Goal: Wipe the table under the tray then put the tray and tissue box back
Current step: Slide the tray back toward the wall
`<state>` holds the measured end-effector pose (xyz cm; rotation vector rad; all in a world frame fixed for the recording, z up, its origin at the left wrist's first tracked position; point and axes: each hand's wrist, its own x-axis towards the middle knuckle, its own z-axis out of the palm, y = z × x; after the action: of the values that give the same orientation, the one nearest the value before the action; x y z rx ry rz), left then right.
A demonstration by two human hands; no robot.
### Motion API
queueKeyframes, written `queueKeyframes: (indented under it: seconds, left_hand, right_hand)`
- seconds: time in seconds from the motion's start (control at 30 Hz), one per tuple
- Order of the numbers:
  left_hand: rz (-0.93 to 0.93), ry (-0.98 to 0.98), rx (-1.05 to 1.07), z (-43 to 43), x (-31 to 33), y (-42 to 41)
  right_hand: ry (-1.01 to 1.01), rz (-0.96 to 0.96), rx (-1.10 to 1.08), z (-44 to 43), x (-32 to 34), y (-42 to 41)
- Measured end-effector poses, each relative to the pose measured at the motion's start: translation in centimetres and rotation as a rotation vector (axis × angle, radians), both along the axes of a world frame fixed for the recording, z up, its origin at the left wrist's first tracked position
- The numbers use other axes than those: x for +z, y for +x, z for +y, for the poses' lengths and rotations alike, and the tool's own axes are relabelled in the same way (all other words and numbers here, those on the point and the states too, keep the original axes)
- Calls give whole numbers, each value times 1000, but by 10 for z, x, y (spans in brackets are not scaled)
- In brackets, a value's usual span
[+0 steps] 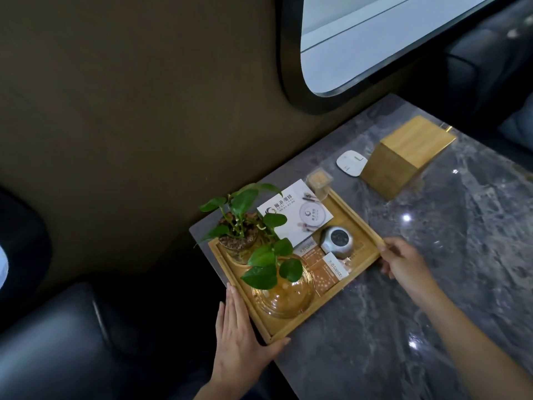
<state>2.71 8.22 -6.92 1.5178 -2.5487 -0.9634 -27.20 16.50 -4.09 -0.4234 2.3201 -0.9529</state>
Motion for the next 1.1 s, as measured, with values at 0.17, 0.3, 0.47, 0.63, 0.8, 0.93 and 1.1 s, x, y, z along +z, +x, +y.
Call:
queueKeyframes:
  seconds: [0.17, 0.3, 0.47, 0.63, 0.8, 0.93, 1.1]
  left_hand:
    - [-2, 8, 22, -8, 8, -2]
    - [37, 28, 31, -24, 15, -1]
    - [46, 15, 44, -48, 17, -1]
    - [60, 20, 56, -65, 20, 0]
    - [71, 36, 56, -68, 18, 0]
    - [50, 57, 75, -68, 20, -1]
    - [-75, 56, 104, -65, 29, -4]
  right_hand:
    - [36, 19, 70, -13, 1, -4]
    - [16, 20, 129, -33, 7, -1]
    - [4, -1, 212, -58, 8, 1]
    - [16, -10, 260, -74, 5, 3]
    - [43, -18, 259, -82, 7, 2]
    - [50, -13, 277, -81, 8, 3]
    - [75, 18, 308, -82, 12, 5]
